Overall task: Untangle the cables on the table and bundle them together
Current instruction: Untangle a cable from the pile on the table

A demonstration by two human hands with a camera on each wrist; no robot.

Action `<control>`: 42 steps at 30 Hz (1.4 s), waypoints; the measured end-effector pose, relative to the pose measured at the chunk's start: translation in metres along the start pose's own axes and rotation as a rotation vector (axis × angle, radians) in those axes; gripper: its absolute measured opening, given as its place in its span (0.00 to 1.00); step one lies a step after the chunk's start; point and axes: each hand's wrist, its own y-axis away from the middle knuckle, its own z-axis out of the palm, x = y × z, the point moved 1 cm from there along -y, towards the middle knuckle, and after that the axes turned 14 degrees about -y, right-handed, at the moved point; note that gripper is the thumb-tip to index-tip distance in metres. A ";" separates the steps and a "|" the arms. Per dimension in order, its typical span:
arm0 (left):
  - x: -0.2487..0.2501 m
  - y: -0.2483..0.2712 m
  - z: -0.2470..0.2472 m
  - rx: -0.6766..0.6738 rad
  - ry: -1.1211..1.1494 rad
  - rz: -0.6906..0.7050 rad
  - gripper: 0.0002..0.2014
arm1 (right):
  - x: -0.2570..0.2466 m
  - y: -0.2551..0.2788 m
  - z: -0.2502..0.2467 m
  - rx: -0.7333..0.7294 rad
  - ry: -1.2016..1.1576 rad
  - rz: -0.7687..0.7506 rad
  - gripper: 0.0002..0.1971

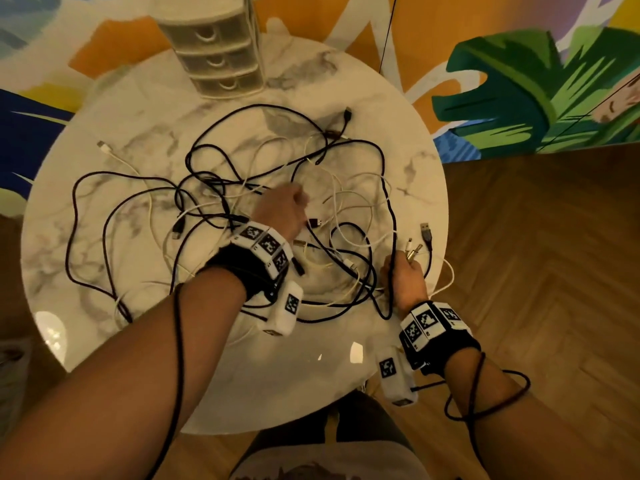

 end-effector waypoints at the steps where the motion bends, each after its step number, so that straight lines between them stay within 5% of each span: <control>1: -0.005 -0.006 -0.011 0.105 -0.083 0.001 0.12 | 0.000 -0.001 0.000 0.001 0.009 -0.002 0.12; 4: -0.016 -0.016 -0.063 0.451 -0.188 -0.063 0.14 | 0.000 -0.001 -0.002 0.029 0.014 0.015 0.15; 8: -0.023 -0.013 -0.073 0.533 -0.077 -0.087 0.13 | -0.002 0.003 -0.002 0.054 -0.016 0.032 0.09; 12: -0.049 -0.016 -0.048 0.108 -0.270 -0.235 0.20 | -0.001 0.006 -0.004 0.050 -0.038 0.047 0.10; 14: -0.042 -0.009 -0.037 -0.153 -0.388 -0.170 0.26 | -0.001 0.006 -0.003 0.031 -0.066 0.043 0.09; 18: 0.022 0.018 0.003 -0.452 -0.040 0.017 0.16 | -0.005 0.007 -0.002 0.052 -0.044 0.070 0.15; 23: 0.043 0.016 0.041 -0.316 -0.383 0.081 0.13 | 0.002 0.004 -0.005 0.062 -0.178 0.132 0.10; 28: 0.038 0.004 0.035 -0.171 -0.508 0.111 0.11 | -0.006 0.009 -0.002 0.040 -0.037 0.095 0.21; 33: 0.034 0.000 0.013 0.267 -0.631 0.509 0.08 | -0.010 0.006 0.002 0.051 -0.053 0.099 0.22; 36: 0.028 -0.003 0.008 0.424 -0.346 0.566 0.09 | -0.007 0.004 0.000 0.055 -0.092 0.108 0.24; 42: 0.031 0.001 0.004 0.467 0.235 0.261 0.11 | -0.008 0.004 0.003 0.031 -0.151 0.098 0.19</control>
